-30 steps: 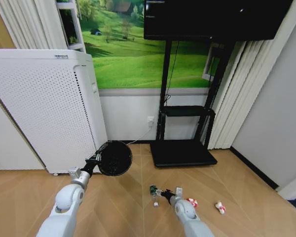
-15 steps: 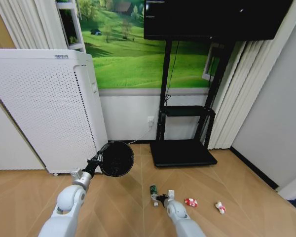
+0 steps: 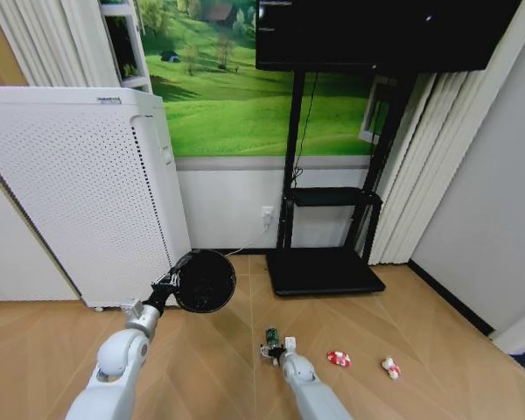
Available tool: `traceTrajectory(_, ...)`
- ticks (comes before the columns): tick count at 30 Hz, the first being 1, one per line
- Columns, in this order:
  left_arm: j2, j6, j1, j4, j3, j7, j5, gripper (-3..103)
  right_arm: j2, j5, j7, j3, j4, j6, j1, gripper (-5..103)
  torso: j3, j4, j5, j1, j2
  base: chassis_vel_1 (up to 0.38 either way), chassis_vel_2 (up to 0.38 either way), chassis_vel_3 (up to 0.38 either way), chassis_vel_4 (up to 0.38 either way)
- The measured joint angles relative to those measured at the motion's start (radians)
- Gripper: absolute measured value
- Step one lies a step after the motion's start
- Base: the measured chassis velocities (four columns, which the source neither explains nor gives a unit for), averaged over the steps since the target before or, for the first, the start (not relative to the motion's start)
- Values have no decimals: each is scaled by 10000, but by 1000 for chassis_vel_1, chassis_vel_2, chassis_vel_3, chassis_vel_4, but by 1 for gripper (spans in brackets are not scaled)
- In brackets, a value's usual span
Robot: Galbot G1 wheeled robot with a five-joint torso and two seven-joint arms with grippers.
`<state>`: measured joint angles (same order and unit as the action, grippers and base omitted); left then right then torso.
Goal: Pick up the trash bin and place the garbage on the floor into it.
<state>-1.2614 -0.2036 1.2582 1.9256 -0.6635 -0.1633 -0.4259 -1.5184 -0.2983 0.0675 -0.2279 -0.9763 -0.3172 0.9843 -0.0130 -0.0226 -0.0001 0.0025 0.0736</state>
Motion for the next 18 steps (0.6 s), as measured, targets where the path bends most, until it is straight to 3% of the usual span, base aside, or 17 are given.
traceTrajectory(13, 21, 0, 151, 96, -241, -114, -79, 7, -318, 601, -9, -64, 560, 233, -302, 101, 0, 0, 1, 0, 0, 0, 0, 0, 0)
traceTrajectory(15, 28, 0, 151, 99, -258, -115, -87, 7, -325, 629, -8, -61, 587, 243, -314, 97, 0, 1, 1, 0, -1, 0, 0, 0, 0)
traceTrajectory(18, 45, -1, 140, 102, -274, -123, -105, 7, -322, 648, 36, -54, 644, 309, -329, 82, 0, 1, 1, 0, 0, 0, 0, 0, 0)
